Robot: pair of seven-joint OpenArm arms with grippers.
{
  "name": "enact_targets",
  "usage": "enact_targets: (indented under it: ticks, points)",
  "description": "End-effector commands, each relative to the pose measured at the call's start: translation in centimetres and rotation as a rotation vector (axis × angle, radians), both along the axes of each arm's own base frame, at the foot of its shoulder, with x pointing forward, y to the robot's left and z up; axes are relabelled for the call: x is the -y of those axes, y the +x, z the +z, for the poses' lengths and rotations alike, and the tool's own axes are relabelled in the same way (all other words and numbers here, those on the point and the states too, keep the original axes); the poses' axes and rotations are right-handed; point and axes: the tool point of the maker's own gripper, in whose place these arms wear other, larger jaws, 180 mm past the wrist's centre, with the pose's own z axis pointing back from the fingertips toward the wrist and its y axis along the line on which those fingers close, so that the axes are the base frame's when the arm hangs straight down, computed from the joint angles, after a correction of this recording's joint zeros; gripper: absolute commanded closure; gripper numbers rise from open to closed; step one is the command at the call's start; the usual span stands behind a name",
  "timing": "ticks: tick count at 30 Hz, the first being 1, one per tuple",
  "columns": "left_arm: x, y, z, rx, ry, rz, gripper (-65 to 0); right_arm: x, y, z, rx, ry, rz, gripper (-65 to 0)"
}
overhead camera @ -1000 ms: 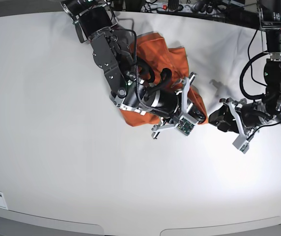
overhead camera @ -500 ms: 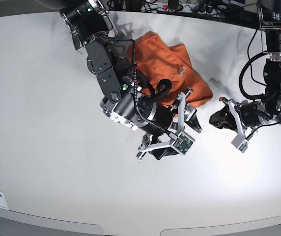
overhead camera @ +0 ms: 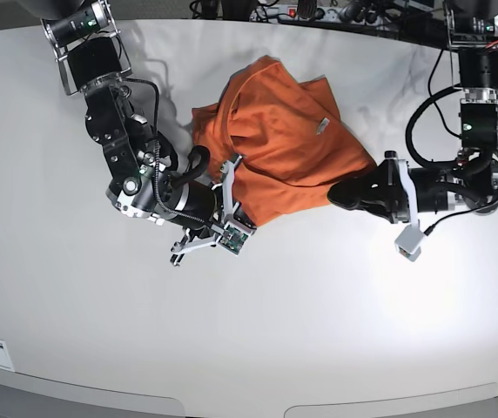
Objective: Fold the T-shirt properly
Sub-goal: 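Grasp the bundle with both grippers and flatten it together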
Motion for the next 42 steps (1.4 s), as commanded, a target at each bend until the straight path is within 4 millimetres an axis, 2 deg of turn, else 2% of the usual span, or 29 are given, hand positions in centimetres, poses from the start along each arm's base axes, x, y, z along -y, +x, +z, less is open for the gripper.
enact_targets:
  ticks: [1, 5, 9, 12, 14, 18, 22, 27, 31, 35, 39, 42]
  points:
    - [0.4, 0.2, 1.1, 0.035, -0.024, -0.014, 0.0, -0.6, 1.2, 1.6, 0.043, 0.039, 0.015, 0.0]
    - [2.9, -2.2, -1.3, -0.045, -0.030, -0.081, 0.0, -1.0, 1.6, 0.5, -0.022, 0.062, 0.058, 0.0]
    - [5.1, -5.4, -5.1, -0.130, 0.056, -0.175, 0.0, -1.3, 2.5, 1.9, -0.010, 0.089, 0.068, 0.0]
    - [5.7, -7.4, -7.5, -0.173, 0.145, -0.239, 0.0, -1.6, 2.5, 2.4, -0.016, 0.118, 0.074, 0.0]
    - [5.3, -8.2, -9.3, -0.184, 0.237, -0.263, 0.0, -1.9, 2.3, 2.5, -0.025, 0.130, 0.083, 0.0]
    - [4.7, -7.7, -10.6, -0.155, 0.320, -0.239, 0.0, -2.7, 1.3, 1.6, -0.045, 0.099, 0.119, 0.0]
    - [4.1, -7.3, -11.3, -0.137, 0.370, -0.224, 0.0, -3.7, -0.6, -0.2, -0.085, 0.043, 0.174, 0.0]
    - [2.8, -6.6, -13.2, -0.056, 0.508, -0.223, 0.0, -2.5, -1.6, -1.6, -0.159, -0.006, 0.179, 0.0]
    - [2.7, -7.1, -15.6, 0.042, 0.671, -0.314, 0.0, -0.6, -2.2, -2.5, -0.223, -0.022, 0.168, 0.0]
    - [4.0, -6.5, -16.5, 0.158, 0.773, -0.406, 0.0, 2.1, -3.3, -4.5, -0.269, -0.072, 0.146, 0.0]
    - [4.5, -4.3, -15.8, 0.278, 0.842, -0.459, 0.0, 4.9, -5.1, -6.9, -0.336, -0.092, 0.092, 0.0]
    - [4.8, -1.5, -14.3, 0.374, 0.859, -0.438, 0.0, 7.2, -6.2, -8.2, -0.388, -0.071, 0.009, 0.0]
